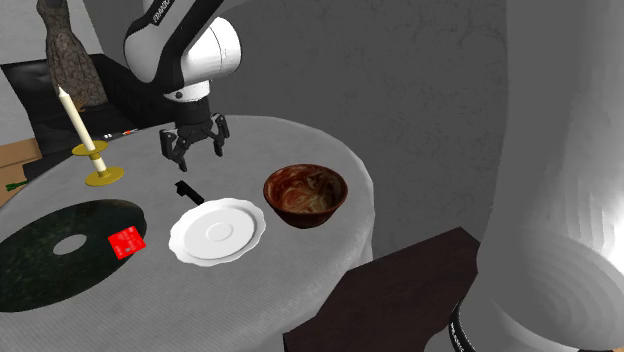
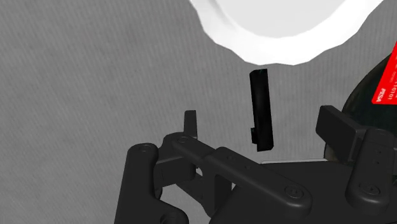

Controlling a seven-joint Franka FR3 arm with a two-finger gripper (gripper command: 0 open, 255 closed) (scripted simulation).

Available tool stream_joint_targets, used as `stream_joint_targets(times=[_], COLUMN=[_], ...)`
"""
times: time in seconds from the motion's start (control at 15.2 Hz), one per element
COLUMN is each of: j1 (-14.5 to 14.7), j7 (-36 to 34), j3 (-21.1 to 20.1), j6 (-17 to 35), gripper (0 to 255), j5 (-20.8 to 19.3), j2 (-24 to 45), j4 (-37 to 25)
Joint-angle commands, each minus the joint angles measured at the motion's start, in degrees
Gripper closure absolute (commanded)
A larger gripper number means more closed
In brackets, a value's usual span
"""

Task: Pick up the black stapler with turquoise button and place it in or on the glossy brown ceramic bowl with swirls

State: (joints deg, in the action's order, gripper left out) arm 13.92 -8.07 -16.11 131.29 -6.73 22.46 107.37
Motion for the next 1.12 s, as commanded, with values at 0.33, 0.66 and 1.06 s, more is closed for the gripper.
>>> stream_joint_targets(times=[0.33,0.66,1.06], j1=[4.3,4.8,5.0], j7=[-1.1,-1.6,-1.7], j3=[0.8,1.4,1.5], j6=[0.9,3.3,4.0], gripper=[0,0,0], j5=[-3.9,-4.6,-4.8], j2=[13.0,15.6,16.5], j4=[-11.8,-11.9,-12.0])
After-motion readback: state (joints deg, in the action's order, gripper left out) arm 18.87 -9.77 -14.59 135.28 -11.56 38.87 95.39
